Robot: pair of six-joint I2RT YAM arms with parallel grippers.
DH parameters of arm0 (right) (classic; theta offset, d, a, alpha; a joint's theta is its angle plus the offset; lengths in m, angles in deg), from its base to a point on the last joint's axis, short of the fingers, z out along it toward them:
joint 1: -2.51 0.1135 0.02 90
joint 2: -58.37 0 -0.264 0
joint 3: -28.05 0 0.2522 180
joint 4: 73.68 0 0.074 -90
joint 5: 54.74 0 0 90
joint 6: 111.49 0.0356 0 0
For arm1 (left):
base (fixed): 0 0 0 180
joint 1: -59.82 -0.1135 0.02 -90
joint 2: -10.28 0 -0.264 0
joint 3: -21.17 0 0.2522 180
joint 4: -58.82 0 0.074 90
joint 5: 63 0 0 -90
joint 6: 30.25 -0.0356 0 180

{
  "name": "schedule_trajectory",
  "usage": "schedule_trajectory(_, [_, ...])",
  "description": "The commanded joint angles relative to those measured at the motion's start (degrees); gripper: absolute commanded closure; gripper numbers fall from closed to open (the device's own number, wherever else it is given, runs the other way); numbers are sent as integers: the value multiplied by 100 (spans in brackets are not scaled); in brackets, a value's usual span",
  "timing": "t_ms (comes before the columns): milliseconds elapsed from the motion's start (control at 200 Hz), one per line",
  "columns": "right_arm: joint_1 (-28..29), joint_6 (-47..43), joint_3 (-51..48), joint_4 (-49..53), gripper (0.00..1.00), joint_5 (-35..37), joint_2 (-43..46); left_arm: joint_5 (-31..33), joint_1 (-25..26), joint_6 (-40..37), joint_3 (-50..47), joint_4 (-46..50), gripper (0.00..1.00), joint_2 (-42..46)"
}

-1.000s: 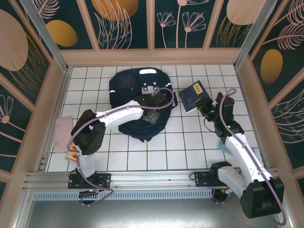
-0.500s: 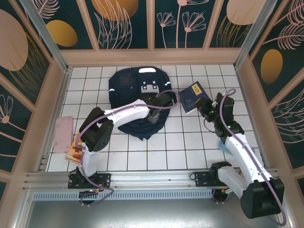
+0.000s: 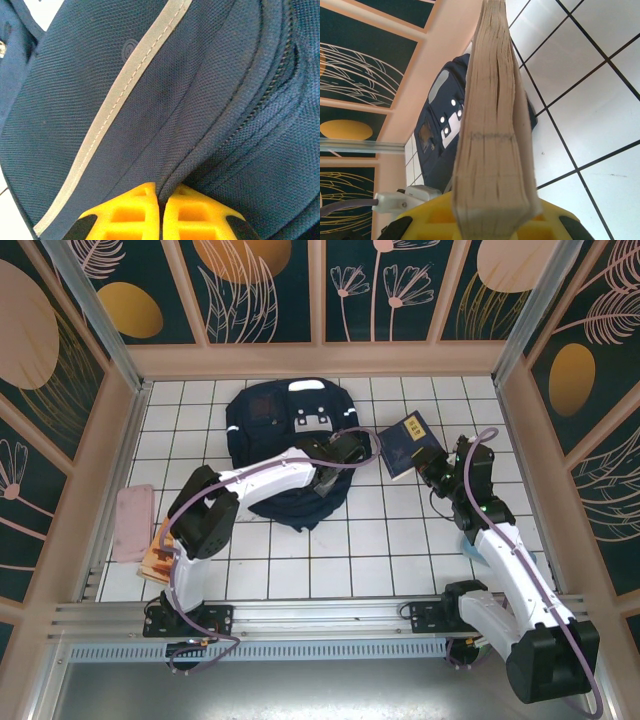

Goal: Pack the student bag

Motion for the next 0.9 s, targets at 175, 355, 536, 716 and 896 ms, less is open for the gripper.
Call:
schedule_trajectory(175, [-57, -142, -53, 32, 100, -290, 214, 734, -67, -41, 153, -413, 100, 1115])
schedule_trajectory(355, [-52, -366, -144, 72, 100, -930, 200, 888, -67, -113, 92, -882, 100, 1561])
schedule_trajectory(536, [-20, -56, -411, -349, 100, -1943, 89, 907, -71, -135, 100, -1368, 100, 1719])
schedule_trajectory(716, [308, 585, -957, -1441, 100, -2261, 8, 915, -68, -115, 38, -1947, 100, 1879])
schedule_trajectory(896, [1093, 1028, -1202, -2586, 100, -2107, -347, 778, -67, -115, 50, -2163, 100, 1842])
